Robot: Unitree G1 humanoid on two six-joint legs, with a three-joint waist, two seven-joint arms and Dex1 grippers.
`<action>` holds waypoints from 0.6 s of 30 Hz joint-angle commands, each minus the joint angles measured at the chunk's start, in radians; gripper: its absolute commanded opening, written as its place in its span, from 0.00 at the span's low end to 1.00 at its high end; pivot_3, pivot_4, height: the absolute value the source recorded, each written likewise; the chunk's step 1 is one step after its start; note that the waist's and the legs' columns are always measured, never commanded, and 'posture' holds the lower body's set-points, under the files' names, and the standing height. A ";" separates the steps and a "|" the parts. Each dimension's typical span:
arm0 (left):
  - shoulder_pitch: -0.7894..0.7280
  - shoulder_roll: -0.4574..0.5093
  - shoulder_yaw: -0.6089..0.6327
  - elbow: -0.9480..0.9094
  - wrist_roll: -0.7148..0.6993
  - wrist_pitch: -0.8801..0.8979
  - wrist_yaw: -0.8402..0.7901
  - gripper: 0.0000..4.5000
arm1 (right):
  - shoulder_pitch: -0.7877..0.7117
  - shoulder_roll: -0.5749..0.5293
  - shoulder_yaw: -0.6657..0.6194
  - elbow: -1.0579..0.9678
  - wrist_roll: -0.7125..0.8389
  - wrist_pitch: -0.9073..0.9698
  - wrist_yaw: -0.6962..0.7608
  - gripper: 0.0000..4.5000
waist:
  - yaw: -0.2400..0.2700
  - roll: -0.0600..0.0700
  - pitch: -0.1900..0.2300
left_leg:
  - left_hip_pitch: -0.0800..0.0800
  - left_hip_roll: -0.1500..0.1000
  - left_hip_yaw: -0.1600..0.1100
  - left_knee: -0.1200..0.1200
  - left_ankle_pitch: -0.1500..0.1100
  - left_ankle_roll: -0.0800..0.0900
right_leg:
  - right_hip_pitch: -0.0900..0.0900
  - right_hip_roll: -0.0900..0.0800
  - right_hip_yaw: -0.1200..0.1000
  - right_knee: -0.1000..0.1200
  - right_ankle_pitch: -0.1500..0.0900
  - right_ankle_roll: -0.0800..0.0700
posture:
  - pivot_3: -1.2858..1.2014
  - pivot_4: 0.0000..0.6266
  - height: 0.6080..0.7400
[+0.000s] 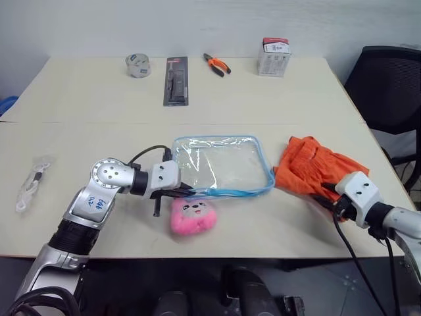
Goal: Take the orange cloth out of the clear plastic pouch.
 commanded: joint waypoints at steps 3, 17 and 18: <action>0.021 0.049 0.075 -0.040 -0.074 0.034 -0.032 0.44 | 0.017 -0.048 -0.075 -0.006 0.028 -0.003 0.038 0.86 | 0.001 0.000 0.000 | -0.001 0.000 0.000 0.000 0.000 0.000 | 0.000 0.000 -0.001 0.000 0.000 0.000 | 0.52 0.24 1.00; 0.158 0.384 0.502 0.060 -0.356 0.260 -0.200 0.90 | 0.303 -0.224 -0.665 0.129 0.352 0.314 0.458 1.00 | 0.007 0.000 0.000 | -0.001 0.001 -0.002 -0.001 -0.001 0.002 | 0.001 0.002 -0.001 -0.004 -0.001 0.000 | 0.52 0.24 1.00; 0.162 0.392 0.499 0.082 -0.334 0.225 -0.200 0.90 | 0.298 -0.223 -0.663 0.136 0.353 0.315 0.454 1.00 | 0.007 0.000 0.000 | 0.000 0.001 -0.002 -0.001 -0.002 0.003 | 0.001 0.002 -0.001 -0.004 0.000 0.000 | 0.52 0.24 1.00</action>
